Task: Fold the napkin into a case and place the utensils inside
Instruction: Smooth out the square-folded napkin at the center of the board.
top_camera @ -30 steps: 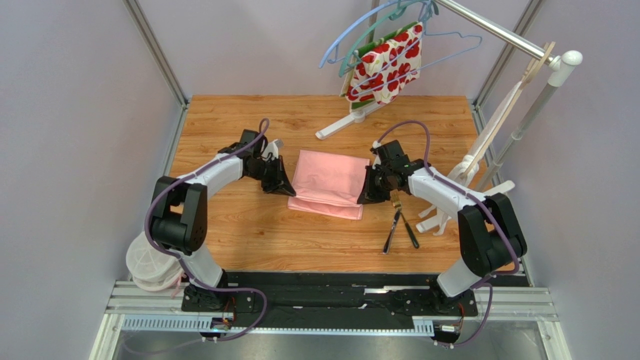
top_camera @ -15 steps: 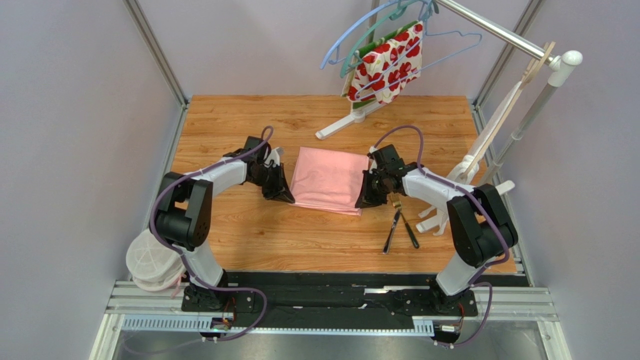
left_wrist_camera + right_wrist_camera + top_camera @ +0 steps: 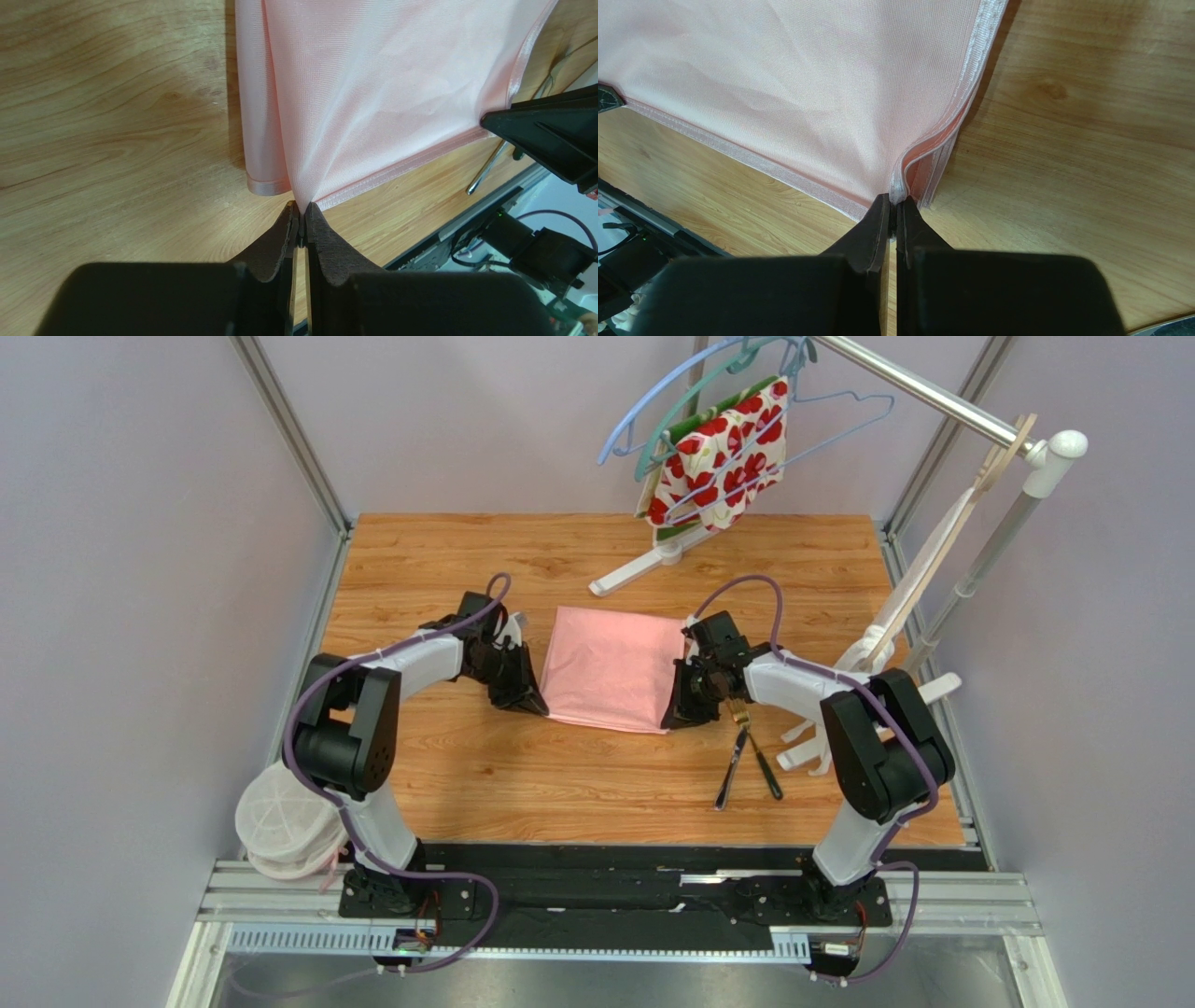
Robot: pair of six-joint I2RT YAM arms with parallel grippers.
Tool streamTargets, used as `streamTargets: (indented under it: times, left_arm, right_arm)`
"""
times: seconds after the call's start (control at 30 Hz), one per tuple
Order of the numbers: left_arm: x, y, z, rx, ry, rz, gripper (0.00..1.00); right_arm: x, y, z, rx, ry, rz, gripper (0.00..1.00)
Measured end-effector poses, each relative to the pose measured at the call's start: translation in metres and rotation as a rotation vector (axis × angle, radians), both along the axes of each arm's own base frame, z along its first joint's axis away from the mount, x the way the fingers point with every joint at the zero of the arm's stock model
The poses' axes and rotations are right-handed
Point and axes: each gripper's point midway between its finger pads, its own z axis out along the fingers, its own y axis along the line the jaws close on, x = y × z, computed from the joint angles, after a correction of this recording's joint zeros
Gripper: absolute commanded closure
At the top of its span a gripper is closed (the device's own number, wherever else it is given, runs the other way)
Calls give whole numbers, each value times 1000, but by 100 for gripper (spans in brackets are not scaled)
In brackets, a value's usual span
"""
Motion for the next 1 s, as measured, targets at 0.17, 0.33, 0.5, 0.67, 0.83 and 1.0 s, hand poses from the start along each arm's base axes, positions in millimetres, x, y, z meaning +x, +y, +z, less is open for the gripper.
streamTargets:
  times: [0.17,0.33,0.5,0.67,0.83,1.0]
  left_arm:
    - [2,4,-2,22,-8,9,99]
    - [3,1,11,0,-41,1,100]
    - [12,-6,46,-54,-130,-7,100]
    - [55,-19,114,-117,-329,-7,100]
    - [86,-25,209,-178,-579,7,100]
    - [101,-25,270,-223,-745,21,100]
  right_arm:
    - [0,0,0,-2,0,-1,100]
    - [-1,-1,2,-4,0,-1,100]
    - [6,-4,18,-26,-27,-4,100]
    - [55,2,82,-38,-174,-15,100]
    - [88,8,180,23,-412,-30,100]
    - [93,8,231,56,-528,-32,100]
